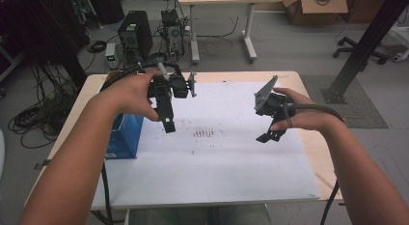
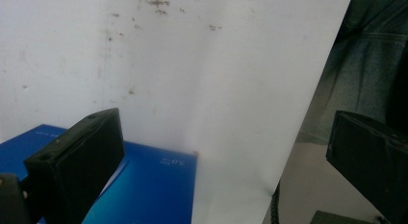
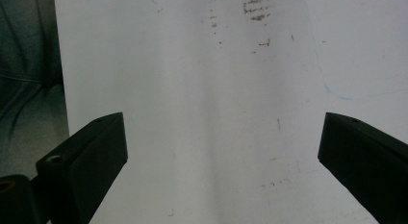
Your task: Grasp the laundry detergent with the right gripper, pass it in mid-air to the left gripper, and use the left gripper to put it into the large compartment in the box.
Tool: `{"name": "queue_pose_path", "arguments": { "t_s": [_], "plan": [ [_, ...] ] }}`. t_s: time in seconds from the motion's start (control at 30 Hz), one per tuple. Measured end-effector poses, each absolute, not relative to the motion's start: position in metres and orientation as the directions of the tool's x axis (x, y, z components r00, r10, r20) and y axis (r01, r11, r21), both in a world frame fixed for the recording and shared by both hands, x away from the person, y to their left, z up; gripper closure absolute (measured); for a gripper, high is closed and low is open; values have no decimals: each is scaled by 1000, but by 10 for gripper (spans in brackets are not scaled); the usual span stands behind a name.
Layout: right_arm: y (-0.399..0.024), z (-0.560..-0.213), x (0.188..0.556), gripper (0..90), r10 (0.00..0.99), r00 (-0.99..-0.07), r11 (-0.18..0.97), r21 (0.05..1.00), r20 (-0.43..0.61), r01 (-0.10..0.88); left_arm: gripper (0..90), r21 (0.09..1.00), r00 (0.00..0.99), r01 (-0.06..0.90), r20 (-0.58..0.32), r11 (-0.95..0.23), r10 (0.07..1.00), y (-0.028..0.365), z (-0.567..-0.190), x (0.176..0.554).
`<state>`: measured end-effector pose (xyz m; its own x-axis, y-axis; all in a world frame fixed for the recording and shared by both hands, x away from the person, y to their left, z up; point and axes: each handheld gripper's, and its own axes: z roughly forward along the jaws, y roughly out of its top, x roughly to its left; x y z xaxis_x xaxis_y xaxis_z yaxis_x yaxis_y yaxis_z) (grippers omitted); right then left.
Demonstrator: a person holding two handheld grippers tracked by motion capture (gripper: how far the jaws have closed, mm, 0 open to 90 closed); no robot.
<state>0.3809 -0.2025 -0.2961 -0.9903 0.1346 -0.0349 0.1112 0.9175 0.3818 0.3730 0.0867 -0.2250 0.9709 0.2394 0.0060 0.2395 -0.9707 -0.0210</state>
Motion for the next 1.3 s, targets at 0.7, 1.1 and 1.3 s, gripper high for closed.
{"name": "queue_pose_path", "arguments": {
  "t_s": [0.7,1.1,1.3],
  "plan": [
    [-199,-306,391,35,125,-992,935,336,-13,113,2,-13,988,151,-17,-988,152,73,-257,377],
    [-198,-309,389,36,127,-992,935,336,-10,117,2,-9,993,118,-26,-993,118,71,-261,373],
    [-198,-309,390,35,128,-992,933,339,-11,117,2,-7,993,114,-29,-993,114,69,-261,373]
  ]
}}
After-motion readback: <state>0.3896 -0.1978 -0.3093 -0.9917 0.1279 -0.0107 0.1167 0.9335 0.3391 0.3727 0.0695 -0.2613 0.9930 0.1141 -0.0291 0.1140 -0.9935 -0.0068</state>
